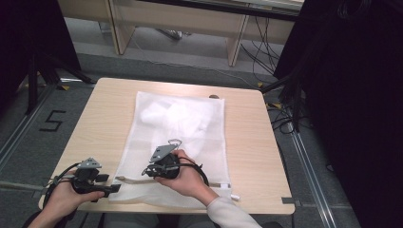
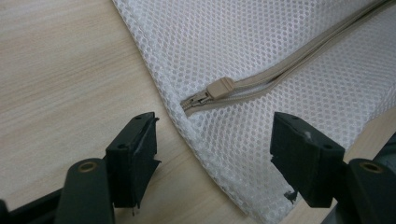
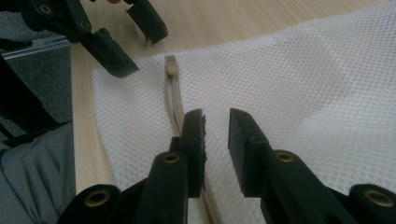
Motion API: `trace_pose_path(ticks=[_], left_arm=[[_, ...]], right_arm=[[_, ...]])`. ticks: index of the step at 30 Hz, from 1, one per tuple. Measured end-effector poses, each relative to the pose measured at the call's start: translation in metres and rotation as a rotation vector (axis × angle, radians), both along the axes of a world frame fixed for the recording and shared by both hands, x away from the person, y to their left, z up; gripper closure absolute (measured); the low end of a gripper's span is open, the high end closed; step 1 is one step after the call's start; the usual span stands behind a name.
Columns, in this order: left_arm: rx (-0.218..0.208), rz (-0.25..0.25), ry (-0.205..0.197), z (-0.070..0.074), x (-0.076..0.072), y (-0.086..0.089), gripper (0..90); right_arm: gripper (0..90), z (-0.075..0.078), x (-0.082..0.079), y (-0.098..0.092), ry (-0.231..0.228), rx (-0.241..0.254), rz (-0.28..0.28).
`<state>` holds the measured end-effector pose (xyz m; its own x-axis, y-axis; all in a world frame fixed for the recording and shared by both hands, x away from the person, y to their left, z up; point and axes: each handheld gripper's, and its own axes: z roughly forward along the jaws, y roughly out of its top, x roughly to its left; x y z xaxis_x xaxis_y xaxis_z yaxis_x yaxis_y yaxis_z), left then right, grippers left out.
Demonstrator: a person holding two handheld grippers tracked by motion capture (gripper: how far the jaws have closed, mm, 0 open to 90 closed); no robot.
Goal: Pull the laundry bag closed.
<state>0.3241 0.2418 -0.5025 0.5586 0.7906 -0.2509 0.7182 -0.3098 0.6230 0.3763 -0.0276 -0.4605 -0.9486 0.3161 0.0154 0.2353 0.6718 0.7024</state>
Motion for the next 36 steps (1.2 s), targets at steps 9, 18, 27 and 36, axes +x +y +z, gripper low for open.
trace_pose_path(ticks=[9,18,27,36], left_arm=[[-0.004,-0.006,0.006,0.000,0.000,-0.001,31.6],[0.004,-0.007,0.006,-0.001,0.000,-0.001,32.0],[0.014,-0.006,0.008,-0.001,0.000,-0.001,32.3],[0.035,-0.017,0.017,0.001,-0.001,-0.001,32.4]], right_arm=[[79.4,-0.008,0.002,0.031,0.029,-0.020,0.028],[79.7,-0.017,0.008,0.055,0.070,-0.038,0.042],[77.7,-0.030,0.012,0.072,0.116,-0.056,0.032],[76.3,-0.036,0.013,0.086,0.153,-0.071,0.036]])
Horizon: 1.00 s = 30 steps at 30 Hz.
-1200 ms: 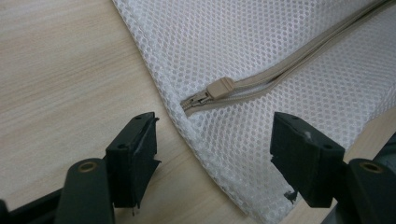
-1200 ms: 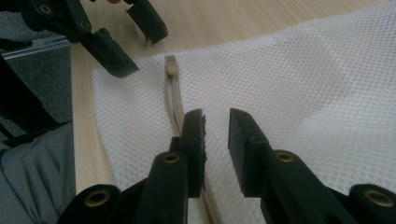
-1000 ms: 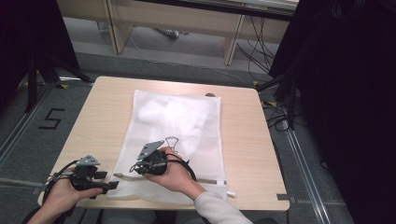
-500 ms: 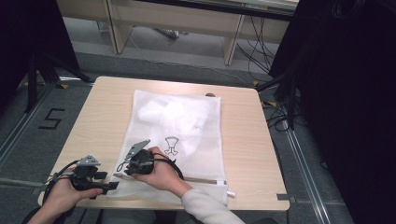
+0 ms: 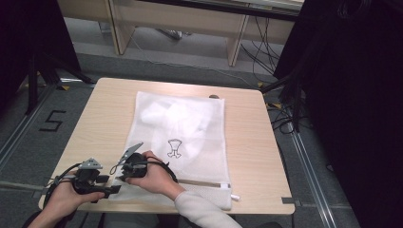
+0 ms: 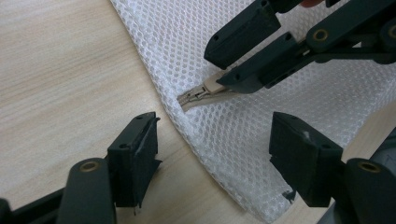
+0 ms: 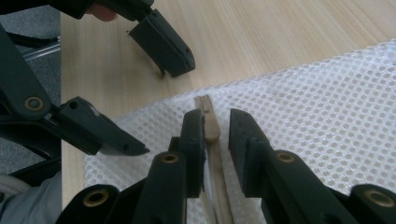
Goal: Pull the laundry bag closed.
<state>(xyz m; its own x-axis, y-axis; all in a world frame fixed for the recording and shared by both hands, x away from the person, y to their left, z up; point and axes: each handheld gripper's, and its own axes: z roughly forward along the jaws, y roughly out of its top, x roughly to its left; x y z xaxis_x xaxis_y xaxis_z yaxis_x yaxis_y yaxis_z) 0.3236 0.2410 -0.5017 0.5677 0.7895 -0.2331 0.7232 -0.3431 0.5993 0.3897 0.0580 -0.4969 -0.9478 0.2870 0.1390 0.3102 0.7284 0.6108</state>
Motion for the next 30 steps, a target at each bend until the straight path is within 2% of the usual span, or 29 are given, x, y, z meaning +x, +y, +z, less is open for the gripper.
trace_pose_path(ticks=[3,4,5,6,10,11,14,18,20,22,23,24,25,26,30], left_arm=[[-0.001,0.004,0.001,0.000,0.000,0.000,32.4],[-0.003,0.010,0.001,0.000,0.000,0.000,32.4],[-0.010,0.008,-0.001,-0.001,0.000,0.000,32.4],[-0.025,0.010,-0.001,-0.002,0.001,0.000,32.5],[-0.023,0.010,-0.002,-0.002,0.000,0.000,32.5],[-0.022,0.010,-0.001,-0.002,0.000,0.000,32.7],[-0.025,0.009,0.004,-0.002,0.001,0.000,33.4],[-0.008,0.033,0.009,-0.001,0.001,0.000,37.1],[-0.025,0.019,0.015,-0.001,0.002,0.001,38.2],[-0.037,0.031,0.013,-0.001,0.001,0.000,40.8],[-0.041,0.033,0.009,0.000,0.001,0.000,42.8],[-0.068,0.038,-0.003,-0.001,0.002,0.000,42.8],[-0.075,0.041,-0.010,0.000,0.003,0.000,44.3],[-0.082,0.044,-0.006,0.000,0.003,0.000,45.6],[-0.119,0.046,0.005,-0.002,0.005,-0.001,51.2]], right_arm=[[76.4,0.000,0.000,0.002,-0.006,-0.011,0.004],[77.1,-0.001,0.002,0.004,-0.027,-0.008,0.020],[77.1,-0.001,0.002,0.004,-0.027,-0.008,0.020],[77.6,-0.001,0.002,0.005,-0.023,-0.007,0.023],[81.1,-0.003,0.002,0.008,-0.014,-0.014,0.022],[81.7,-0.004,0.000,0.009,0.023,-0.011,0.005],[82.1,-0.003,0.001,0.009,0.007,-0.019,0.008],[82.1,0.004,0.000,0.007,0.002,0.000,0.016],[82.2,0.010,0.000,0.005,-0.008,-0.004,0.012],[82.2,0.016,0.000,0.005,-0.014,0.004,0.027],[82.2,0.020,-0.001,0.004,-0.024,-0.008,0.030],[82.2,0.020,-0.001,0.004,-0.024,-0.008,0.030],[82.1,0.021,0.000,0.004,-0.034,-0.006,0.035],[82.2,0.022,-0.001,0.004,-0.020,0.004,0.033],[82.2,0.026,-0.001,0.001,-0.036,0.008,0.032]])
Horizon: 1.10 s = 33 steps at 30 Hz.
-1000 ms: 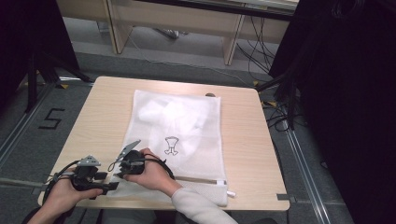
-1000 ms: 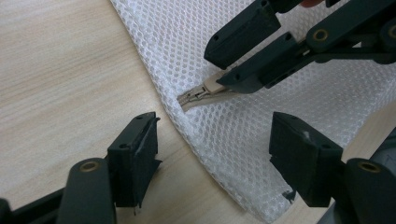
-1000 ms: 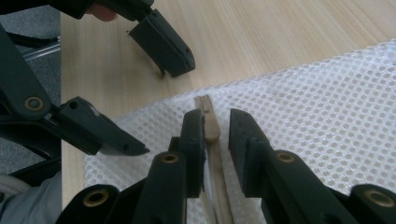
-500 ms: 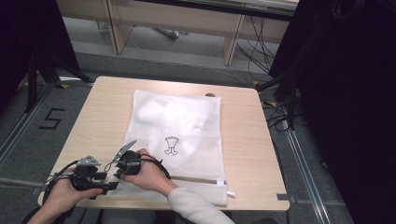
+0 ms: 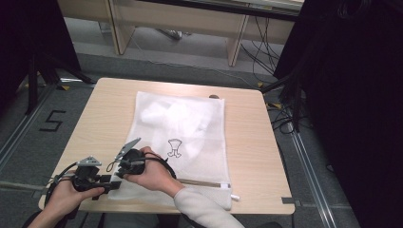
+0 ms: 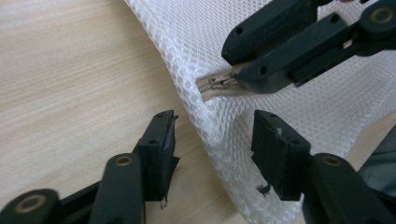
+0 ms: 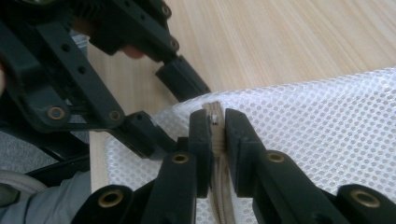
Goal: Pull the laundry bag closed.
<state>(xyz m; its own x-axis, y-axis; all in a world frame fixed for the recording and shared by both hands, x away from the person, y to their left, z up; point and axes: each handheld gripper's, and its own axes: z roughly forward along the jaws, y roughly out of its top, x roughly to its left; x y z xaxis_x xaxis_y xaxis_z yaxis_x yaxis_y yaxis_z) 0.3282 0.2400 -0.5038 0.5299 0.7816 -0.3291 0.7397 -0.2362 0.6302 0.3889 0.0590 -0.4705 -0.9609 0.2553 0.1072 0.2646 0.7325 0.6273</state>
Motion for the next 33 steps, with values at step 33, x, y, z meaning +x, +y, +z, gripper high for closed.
trace_pose_path(ticks=[33], left_arm=[[-0.078,0.064,0.106,0.006,0.003,-0.002,86.0]], right_arm=[[82.4,-0.002,-0.003,-0.015,0.010,-0.039,0.017]])
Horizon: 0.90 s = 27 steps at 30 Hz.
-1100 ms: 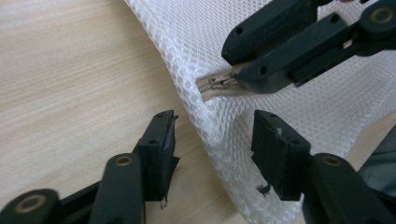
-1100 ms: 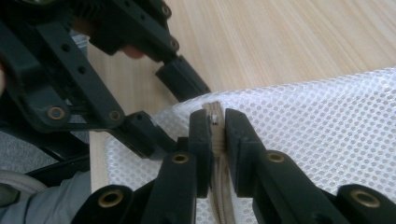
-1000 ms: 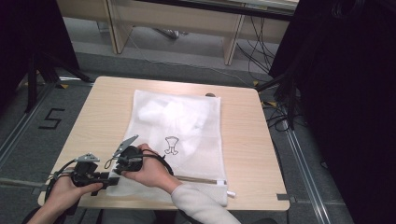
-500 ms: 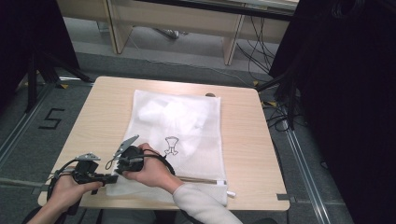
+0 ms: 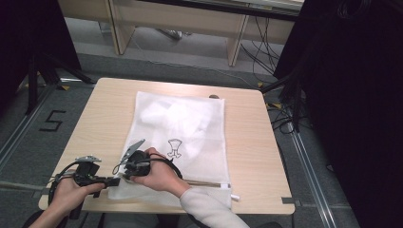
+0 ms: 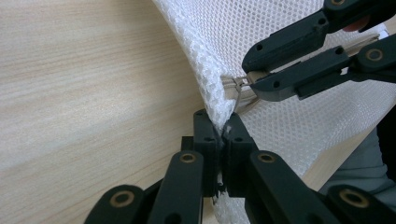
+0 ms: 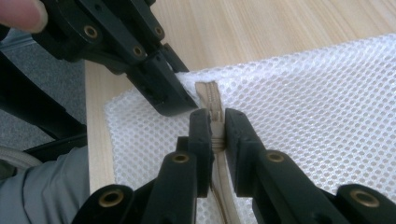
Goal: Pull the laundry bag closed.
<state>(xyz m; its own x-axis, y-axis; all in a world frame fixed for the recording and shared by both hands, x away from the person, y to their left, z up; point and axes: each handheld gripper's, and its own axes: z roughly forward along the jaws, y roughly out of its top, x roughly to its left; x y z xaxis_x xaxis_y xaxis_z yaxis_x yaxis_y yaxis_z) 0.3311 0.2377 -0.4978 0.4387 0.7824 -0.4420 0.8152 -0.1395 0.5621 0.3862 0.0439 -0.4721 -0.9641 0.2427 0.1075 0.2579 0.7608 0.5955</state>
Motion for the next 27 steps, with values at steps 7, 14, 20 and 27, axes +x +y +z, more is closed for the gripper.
trace_pose_path(ticks=[7,14,20,27], left_arm=[[-0.001,-0.002,-0.004,0.0006,0.0000,0.0001,85.9],[0.001,-0.007,-0.016,0.0006,-0.0001,0.0004,85.9],[0.006,-0.010,-0.021,0.0015,-0.0003,0.0003,85.8],[0.002,-0.001,-0.023,0.0024,-0.0006,0.0009,85.8]], right_arm=[[82.4,-0.0028,-0.0006,-0.0043,0.011,-0.009,-0.005],[82.5,-0.0053,-0.0002,-0.0053,0.002,-0.019,0.003],[82.4,-0.0061,-0.0010,-0.0075,0.003,-0.024,-0.005],[82.5,-0.0086,-0.0018,-0.0096,0.024,-0.023,-0.006]])
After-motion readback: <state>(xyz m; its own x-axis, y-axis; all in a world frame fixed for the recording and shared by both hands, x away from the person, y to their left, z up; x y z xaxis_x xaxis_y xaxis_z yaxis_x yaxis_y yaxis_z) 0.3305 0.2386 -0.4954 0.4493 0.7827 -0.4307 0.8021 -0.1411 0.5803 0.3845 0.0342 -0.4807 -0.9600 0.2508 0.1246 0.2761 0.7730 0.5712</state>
